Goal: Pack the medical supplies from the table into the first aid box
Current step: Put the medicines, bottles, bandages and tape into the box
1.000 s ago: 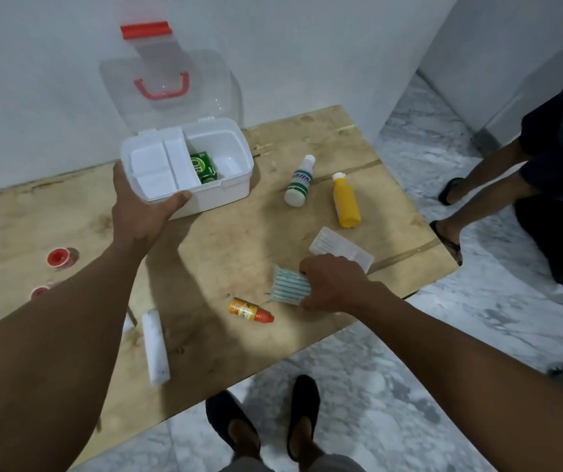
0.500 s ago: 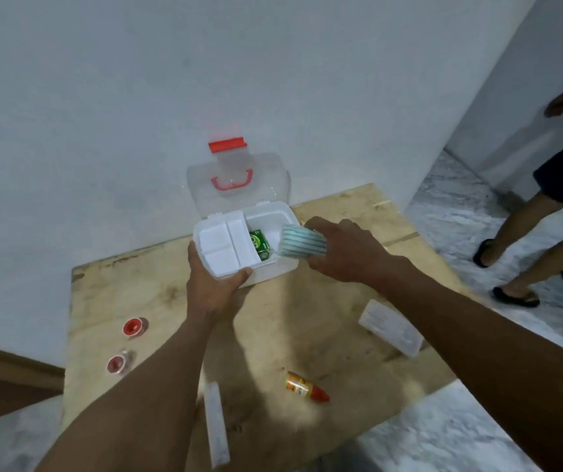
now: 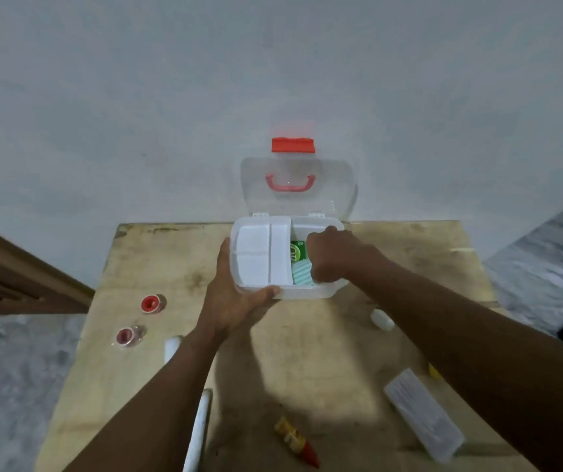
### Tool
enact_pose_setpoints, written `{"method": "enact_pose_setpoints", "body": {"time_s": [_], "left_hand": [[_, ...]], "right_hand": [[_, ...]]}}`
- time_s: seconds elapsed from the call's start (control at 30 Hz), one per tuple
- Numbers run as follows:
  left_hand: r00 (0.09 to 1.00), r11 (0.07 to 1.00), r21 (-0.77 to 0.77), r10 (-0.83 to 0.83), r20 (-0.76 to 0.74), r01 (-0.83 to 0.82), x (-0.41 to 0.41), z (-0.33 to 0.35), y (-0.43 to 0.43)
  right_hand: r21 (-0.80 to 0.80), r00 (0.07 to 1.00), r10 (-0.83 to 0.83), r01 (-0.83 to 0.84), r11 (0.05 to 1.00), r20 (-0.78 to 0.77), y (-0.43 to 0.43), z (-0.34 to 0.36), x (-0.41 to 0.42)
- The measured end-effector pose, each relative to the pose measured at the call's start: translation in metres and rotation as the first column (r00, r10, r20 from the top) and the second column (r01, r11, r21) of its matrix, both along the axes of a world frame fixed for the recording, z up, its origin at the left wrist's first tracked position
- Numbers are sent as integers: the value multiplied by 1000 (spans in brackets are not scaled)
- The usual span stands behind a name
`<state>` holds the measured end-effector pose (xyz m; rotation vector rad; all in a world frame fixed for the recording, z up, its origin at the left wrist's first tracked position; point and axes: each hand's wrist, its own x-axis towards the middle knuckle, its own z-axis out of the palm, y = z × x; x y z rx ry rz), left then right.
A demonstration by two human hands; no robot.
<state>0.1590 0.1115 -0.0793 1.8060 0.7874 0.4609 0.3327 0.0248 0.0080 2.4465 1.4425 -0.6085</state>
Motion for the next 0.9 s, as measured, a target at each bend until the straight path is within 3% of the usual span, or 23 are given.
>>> {"method": "enact_pose_setpoints", "body": {"time_s": [0.17, 0.27, 0.4, 0.53, 0.67, 0.8, 0.9], "left_hand": [[999, 1000, 5, 23, -29, -23, -1, -4, 2], [999, 999, 12, 33, -40, -33, -1, -4, 2], [998, 999, 28, 36, -58, -35, 2, -3, 2], [997, 999, 33, 37, -66, -34, 0, -3, 2], [997, 999, 31, 35, -76, -32, -3, -6, 3], [998, 999, 34, 26, -56, -24, -4, -5, 2], [999, 999, 48, -4, -40, 6, -4, 0, 0]], "right_hand": [[-64, 984, -27, 16, 998, -178, 9, -14, 16], [0, 963, -51, 53, 999, -264, 7, -32, 13], [152, 883, -290, 365, 918, -370, 5, -46, 2], [197, 804, -331, 474, 858, -493, 2, -49, -8], [292, 823, -342, 500, 815, -454, -12, -37, -7], [484, 873, -387, 487, 726, -298, -42, -15, -19], [541, 873, -439, 480, 691, -213, -73, -5, -34]]}}
